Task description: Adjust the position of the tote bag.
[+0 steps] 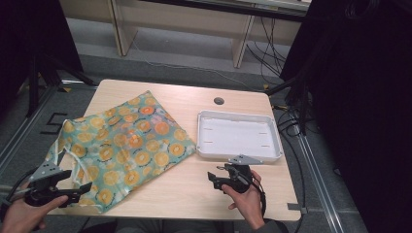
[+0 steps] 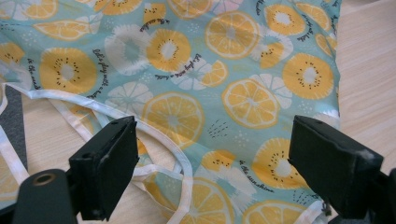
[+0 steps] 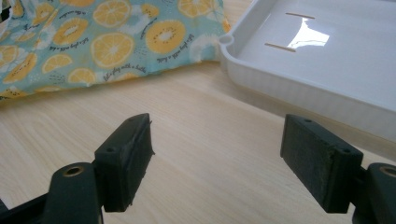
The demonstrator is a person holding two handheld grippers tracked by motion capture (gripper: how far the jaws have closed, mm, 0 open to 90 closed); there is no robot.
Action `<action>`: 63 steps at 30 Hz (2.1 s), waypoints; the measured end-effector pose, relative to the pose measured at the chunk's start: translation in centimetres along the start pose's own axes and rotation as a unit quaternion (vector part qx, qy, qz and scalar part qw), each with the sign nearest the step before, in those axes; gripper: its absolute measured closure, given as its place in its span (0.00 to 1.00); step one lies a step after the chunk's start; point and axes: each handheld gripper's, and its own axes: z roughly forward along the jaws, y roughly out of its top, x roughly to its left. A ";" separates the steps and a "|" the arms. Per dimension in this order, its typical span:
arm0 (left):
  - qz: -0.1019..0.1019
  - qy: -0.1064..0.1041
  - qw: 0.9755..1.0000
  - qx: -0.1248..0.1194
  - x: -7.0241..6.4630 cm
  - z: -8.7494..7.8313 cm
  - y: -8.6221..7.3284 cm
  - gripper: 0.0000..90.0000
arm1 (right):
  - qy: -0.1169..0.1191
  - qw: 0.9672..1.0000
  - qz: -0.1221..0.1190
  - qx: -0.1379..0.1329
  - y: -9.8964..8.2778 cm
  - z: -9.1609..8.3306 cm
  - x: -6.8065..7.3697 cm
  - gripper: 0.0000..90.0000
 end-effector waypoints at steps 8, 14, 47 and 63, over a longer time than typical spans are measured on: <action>0.024 -0.010 1.000 0.007 0.1 0.2 0.0 0.17 | 0.006 1.000 0.004 0.010 -0.1 0.1 0.1 0.29; 0.011 -0.013 1.000 0.026 -0.9 0.4 0.5 0.17 | 0.027 0.999 0.007 0.017 -0.1 0.6 0.4 0.28; 0.219 -0.038 0.968 0.119 -9.1 9.3 2.5 0.90 | 0.051 0.997 -0.032 0.050 0.3 2.6 2.8 0.28; 0.205 -0.098 0.968 0.105 -13.0 11.8 5.1 1.00 | 0.059 0.995 -0.033 0.068 0.8 3.6 2.5 0.31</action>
